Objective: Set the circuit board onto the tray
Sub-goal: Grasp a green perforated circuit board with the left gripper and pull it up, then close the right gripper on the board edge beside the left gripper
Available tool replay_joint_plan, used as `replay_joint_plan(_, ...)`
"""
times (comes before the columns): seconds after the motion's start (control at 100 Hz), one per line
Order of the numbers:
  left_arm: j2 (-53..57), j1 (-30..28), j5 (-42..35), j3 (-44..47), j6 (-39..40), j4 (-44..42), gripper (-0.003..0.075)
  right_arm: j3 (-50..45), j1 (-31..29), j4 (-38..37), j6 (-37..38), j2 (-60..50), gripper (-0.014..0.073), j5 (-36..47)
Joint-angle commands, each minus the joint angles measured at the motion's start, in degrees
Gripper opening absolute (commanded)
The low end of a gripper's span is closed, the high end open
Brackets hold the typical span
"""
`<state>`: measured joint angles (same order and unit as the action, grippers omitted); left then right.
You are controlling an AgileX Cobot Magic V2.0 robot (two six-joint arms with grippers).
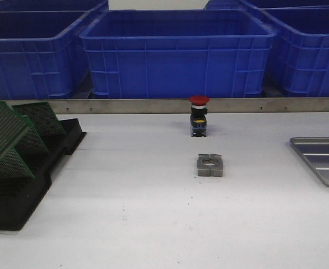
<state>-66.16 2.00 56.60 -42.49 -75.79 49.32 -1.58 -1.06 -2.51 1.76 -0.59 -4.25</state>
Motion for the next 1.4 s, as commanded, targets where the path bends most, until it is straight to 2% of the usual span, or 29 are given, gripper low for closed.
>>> replay_joint_plan(0.0, 0.97, 1.83, 1.61, -1.82, 0.4, 9.67, -0.0017, -0.08, -0.19, -0.63, -0.04, -1.13, -0.006, 4.25)
replay_joint_plan(0.11, 0.47, 6.09, 1.35, -1.82, -2.86, 14.82, -0.0017, -0.08, -0.19, -0.63, -0.04, -1.13, -0.006, 4.25)
replay_joint_plan(0.22, -1.6, 12.7, 1.5, -1.82, -7.09, 20.1, -0.0017, -0.08, -0.19, -0.63, -0.04, -1.13, -0.006, 4.25)
replay_joint_plan(0.44, -7.34, 25.76, -1.41, -1.82, -7.6, 31.07, -0.0017, -0.08, -0.19, -0.63, -0.04, -1.13, -0.006, 6.76)
replay_joint_plan(0.58, -10.64, 30.31, -1.54, -1.97, -7.59, 33.98, -0.0017, 0.04, -0.08, -0.55, 0.02, -1.13, -0.006, 7.86)
replay_joint_plan(0.68, -12.3, 31.76, -1.54, -1.97, -7.59, 34.59, -0.0017, 2.32, 0.53, -0.33, 0.51, -1.13, -0.0057, 3.52)
replay_joint_plan(0.85, -12.72, 31.78, -1.54, -1.97, -7.59, 34.69, -0.0017, 11.78, 0.65, -0.33, 0.51, 1.79, -0.006, -12.7)
replay_joint_plan(1.03, -12.72, 31.78, -1.54, -1.97, -9.94, 34.68, -0.0017, 21.61, 0.65, 2.51, 0.45, 10.56, -0.006, -26.35)
replay_joint_plan(1.19, -12.72, 31.78, -1.54, -1.97, -9.94, 34.71, -0.0017, 28.66, 0.65, 10.1, -1.76, 20.13, -0.006, -34.33)
replay_joint_plan(1.3, -12.72, 31.78, -1.54, -1.97, -9.94, 34.71, -0.0017, 31.92, 0.65, 17.59, -8.19, 27.99, -0.0051, -37.95)
replay_joint_plan(1.39, -12.72, 31.78, -1.54, -1.97, -9.94, 34.71, -0.0017, 33.34, 0.65, 26.67, -15.5, 34.34, 0.0013, -39.88)
